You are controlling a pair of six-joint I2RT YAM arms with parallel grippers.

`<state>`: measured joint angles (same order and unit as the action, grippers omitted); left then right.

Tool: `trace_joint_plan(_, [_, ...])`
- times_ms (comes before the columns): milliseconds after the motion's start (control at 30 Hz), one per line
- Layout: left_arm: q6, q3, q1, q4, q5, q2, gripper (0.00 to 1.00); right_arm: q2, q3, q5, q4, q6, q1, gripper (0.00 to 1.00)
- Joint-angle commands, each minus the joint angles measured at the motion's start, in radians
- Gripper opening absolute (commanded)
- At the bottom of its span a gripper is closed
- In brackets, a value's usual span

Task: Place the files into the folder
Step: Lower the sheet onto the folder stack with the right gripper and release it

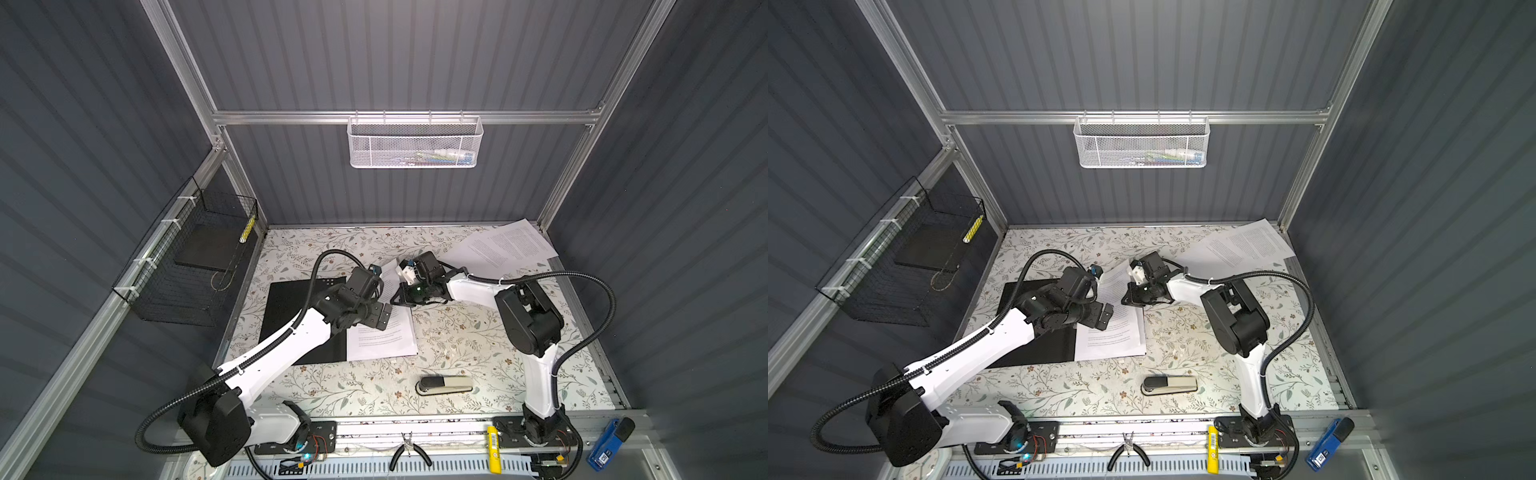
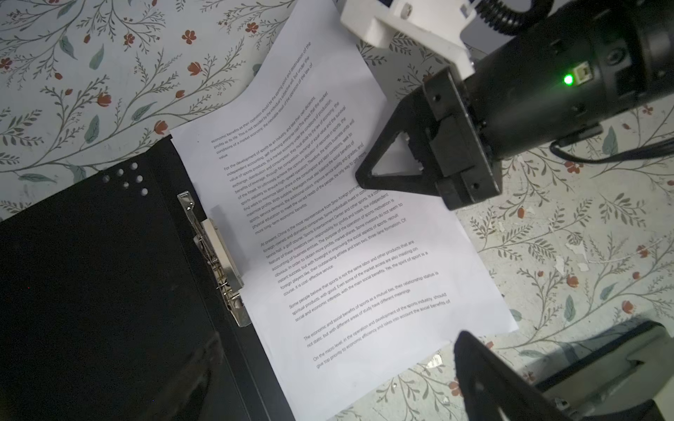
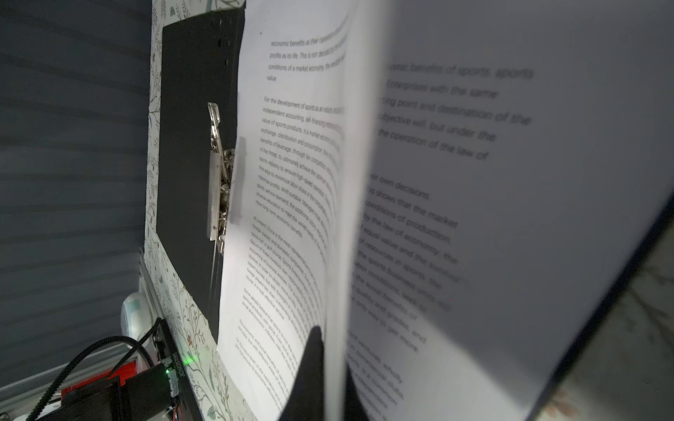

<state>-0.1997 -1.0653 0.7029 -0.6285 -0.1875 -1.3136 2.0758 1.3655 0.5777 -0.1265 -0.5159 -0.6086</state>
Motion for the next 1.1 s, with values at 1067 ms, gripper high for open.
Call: trace_joint_plan(1067, [-0.008, -0.033, -0.010, -0.018, 0.020, -0.014, 1.00, 0.024, 0.024, 0.021, -0.002, -0.015, -0.020, 0.11])
